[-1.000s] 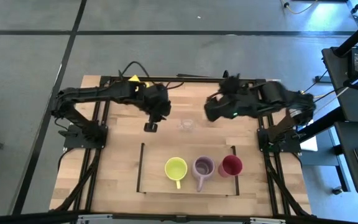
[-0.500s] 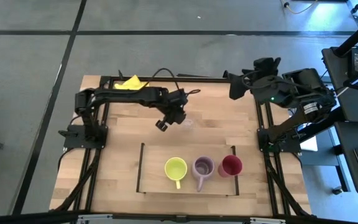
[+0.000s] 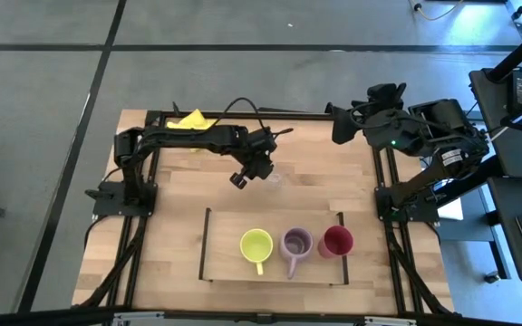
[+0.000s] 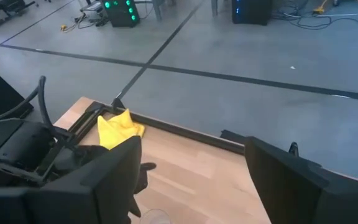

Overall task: Stack small to large cups/mugs on shelf
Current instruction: Put the transparent mug on the shelf

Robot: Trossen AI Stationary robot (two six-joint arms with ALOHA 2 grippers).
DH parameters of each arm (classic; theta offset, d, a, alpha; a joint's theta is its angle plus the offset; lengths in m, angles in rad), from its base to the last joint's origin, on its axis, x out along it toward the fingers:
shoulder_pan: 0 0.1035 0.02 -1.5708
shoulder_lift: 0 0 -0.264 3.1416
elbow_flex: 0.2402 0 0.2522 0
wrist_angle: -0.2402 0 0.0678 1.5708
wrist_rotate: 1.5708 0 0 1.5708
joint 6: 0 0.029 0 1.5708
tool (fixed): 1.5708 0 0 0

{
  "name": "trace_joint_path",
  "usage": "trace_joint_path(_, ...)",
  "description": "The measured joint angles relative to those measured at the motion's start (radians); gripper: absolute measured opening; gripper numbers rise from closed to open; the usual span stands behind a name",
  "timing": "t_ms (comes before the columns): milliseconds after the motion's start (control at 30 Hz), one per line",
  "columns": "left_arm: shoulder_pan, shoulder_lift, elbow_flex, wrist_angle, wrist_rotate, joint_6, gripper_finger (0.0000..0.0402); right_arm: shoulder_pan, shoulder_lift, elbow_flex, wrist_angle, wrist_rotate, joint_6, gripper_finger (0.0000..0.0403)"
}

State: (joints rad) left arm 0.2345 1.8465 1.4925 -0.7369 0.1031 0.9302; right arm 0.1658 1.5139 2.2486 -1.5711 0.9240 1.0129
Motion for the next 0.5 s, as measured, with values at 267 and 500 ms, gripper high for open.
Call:
trace_joint_path(267, -0.056, 0.032, 0.002, 0.021, 0.052, -0.003, 0.0115, 0.000, 0.000, 0.000, 0.000, -0.014, 0.001, 0.0287)
trace_joint_path(500, -0.091, 0.087, 0.001, 0.022, 0.025, -0.038, 0.0115, 0.000, 0.000, 0.000, 0.000, -0.060, 0.004, 0.0287)
